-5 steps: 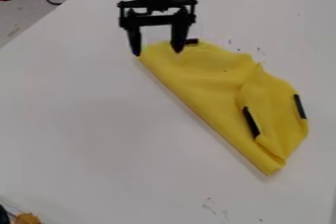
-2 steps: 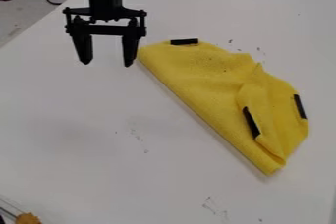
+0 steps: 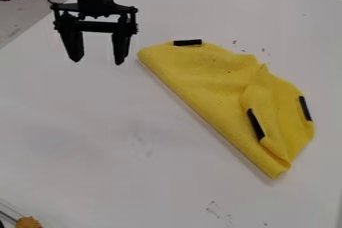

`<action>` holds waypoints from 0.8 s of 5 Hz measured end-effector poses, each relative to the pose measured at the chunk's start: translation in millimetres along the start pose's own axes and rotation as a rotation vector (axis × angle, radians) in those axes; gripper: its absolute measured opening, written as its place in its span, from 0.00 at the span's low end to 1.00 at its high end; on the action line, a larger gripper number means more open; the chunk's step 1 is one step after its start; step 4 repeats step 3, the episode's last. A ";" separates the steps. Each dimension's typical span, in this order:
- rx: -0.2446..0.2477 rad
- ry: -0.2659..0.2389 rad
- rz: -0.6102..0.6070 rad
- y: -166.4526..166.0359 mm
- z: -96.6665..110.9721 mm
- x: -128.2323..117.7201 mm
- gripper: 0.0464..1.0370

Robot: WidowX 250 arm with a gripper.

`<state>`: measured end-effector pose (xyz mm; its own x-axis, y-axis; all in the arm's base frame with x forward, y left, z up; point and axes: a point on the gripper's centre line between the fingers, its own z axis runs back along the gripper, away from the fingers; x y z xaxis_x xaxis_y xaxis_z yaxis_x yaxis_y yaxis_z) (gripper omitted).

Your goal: Fold the cloth from bottom left to top right

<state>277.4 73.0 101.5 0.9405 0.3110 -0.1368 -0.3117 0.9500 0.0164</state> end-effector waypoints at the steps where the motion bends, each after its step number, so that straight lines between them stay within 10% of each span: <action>1: 0.015 0.015 0.027 11.5 -2.1 -8.5 0.96; 4: 0.012 0.008 0.118 28.7 -2.7 -24.3 0.96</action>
